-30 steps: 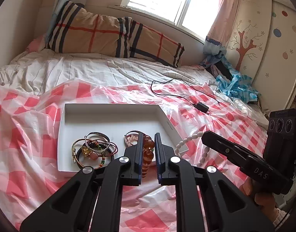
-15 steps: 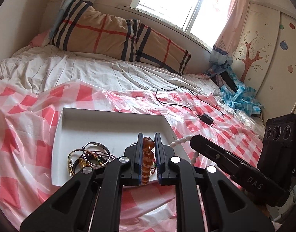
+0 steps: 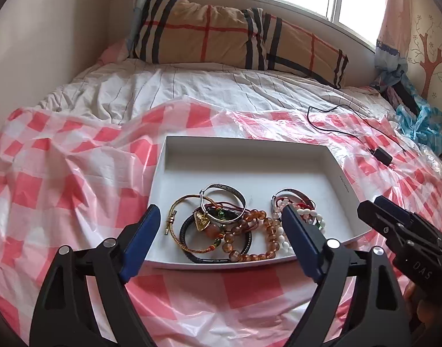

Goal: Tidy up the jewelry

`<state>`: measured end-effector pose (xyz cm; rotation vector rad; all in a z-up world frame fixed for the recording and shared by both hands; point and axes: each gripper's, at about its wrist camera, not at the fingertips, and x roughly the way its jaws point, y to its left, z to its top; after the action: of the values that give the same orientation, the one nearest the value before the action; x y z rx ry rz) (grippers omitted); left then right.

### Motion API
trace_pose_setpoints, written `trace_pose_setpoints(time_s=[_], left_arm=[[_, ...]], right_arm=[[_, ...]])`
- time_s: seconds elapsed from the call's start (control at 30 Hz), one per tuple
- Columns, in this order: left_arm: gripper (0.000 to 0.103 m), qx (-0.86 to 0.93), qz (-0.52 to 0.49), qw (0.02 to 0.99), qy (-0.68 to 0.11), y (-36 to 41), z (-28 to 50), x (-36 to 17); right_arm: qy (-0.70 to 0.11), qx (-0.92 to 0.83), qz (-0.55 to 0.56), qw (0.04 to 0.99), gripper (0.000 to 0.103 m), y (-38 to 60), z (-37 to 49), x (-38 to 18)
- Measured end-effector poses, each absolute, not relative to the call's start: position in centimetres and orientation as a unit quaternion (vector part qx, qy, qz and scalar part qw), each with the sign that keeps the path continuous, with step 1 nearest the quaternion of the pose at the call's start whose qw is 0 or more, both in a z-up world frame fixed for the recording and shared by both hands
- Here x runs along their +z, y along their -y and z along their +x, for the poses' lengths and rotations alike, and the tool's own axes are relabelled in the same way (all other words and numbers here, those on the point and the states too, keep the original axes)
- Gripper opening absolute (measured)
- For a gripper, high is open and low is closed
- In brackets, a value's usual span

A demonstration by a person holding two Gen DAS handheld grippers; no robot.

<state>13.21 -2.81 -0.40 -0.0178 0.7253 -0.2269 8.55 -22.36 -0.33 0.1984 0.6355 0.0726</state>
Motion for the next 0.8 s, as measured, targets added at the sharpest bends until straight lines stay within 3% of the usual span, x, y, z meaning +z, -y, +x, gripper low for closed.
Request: trace_pose_setpoints(time_s=[0.07,0.17,0.27,0.43,0.57,0.8], left_arm=[[0.090,-0.111,0.001,0.929,-0.354,2.5,12.0,0.0],[0.094,-0.113,0.017,0.930,-0.350,2.2,10.3,0.8],[0.095,-0.116,0.064,0.931,-0.340,2.2,7.6,1.6],[0.095,-0.087,0.126,0.926,-0.344,0.7,1.4,0.3],[0.095,-0.090,0.100,0.925,-0.355,-1.1,-2.3,0.3],[0.095,-0.080,0.042,0.938,-0.334,-3.7,-8.0,2.3]], right_arm=[[-0.314,0.025,0.077,0.946,0.067,21.6,7.9,-0.2],[-0.316,0.021,0.052,0.947,0.072,20.5,6.8,0.2],[-0.312,0.008,0.020,0.950,0.084,19.8,4.5,0.3],[-0.313,-0.012,0.001,0.950,0.089,19.9,0.3,0.0],[-0.316,-0.029,0.008,0.948,0.095,20.6,-3.0,-0.4],[-0.309,-0.065,0.080,0.946,0.096,23.0,-8.6,0.4]])
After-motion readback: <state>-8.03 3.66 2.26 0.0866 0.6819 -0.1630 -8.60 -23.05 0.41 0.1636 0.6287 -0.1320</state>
